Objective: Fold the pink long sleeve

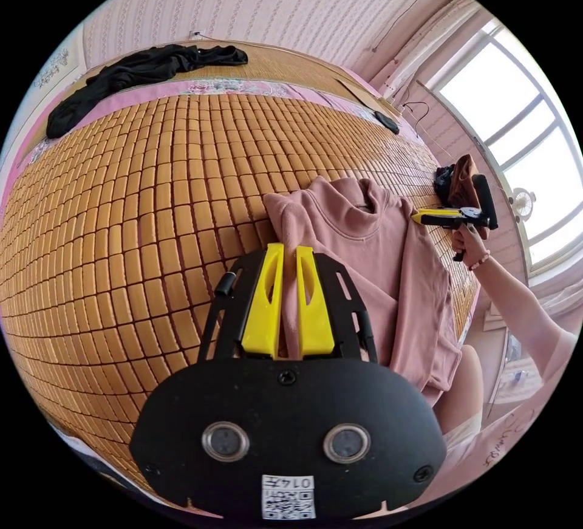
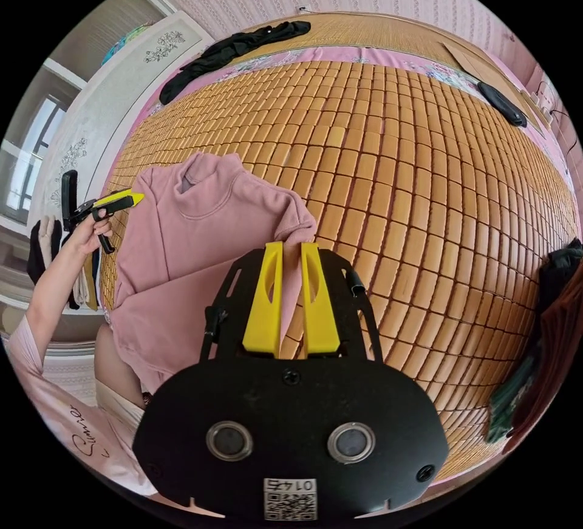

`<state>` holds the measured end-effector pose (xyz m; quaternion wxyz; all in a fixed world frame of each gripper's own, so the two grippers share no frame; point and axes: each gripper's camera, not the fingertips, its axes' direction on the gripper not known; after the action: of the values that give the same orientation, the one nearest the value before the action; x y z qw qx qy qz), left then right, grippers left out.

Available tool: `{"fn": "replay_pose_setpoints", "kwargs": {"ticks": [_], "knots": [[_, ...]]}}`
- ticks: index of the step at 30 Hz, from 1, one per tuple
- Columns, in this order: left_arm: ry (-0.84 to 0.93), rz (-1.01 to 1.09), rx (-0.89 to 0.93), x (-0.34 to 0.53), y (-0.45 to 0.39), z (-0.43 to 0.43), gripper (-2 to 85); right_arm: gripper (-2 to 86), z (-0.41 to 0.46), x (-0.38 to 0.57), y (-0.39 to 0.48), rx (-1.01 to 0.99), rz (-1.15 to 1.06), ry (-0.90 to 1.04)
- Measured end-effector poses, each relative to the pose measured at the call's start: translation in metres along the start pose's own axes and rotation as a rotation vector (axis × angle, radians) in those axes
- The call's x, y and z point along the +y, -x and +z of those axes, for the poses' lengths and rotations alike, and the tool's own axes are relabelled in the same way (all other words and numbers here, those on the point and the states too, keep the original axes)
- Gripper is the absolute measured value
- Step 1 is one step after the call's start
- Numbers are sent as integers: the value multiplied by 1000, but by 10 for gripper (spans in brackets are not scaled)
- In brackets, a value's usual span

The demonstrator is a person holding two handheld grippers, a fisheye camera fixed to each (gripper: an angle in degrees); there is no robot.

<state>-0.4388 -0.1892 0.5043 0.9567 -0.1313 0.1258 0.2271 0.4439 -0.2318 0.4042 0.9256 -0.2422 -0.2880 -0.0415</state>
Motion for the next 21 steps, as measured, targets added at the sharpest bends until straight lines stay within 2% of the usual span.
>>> {"fn": "replay_pose_setpoints", "kwargs": {"ticks": [3,7,12,14,18,21], "knots": [[-55,-42,28,6,4,-19,25,19,-15,7,-9,-59,43,-49],[-137,-13,92,10,-7,-55,17,10,-69,17,-17,-172,53,-206],[-286,64,142,49,-33,-126,20,11,-120,58,5,-186,-45,-324],[-331,89,194,78,-41,-147,23,14,-143,102,23,-231,-109,-396],[-271,221,233,177,-76,-184,29,22,-157,192,56,-301,-211,-390],[-152,234,211,270,-99,-179,36,32,-135,278,87,-296,-241,-283]]}}
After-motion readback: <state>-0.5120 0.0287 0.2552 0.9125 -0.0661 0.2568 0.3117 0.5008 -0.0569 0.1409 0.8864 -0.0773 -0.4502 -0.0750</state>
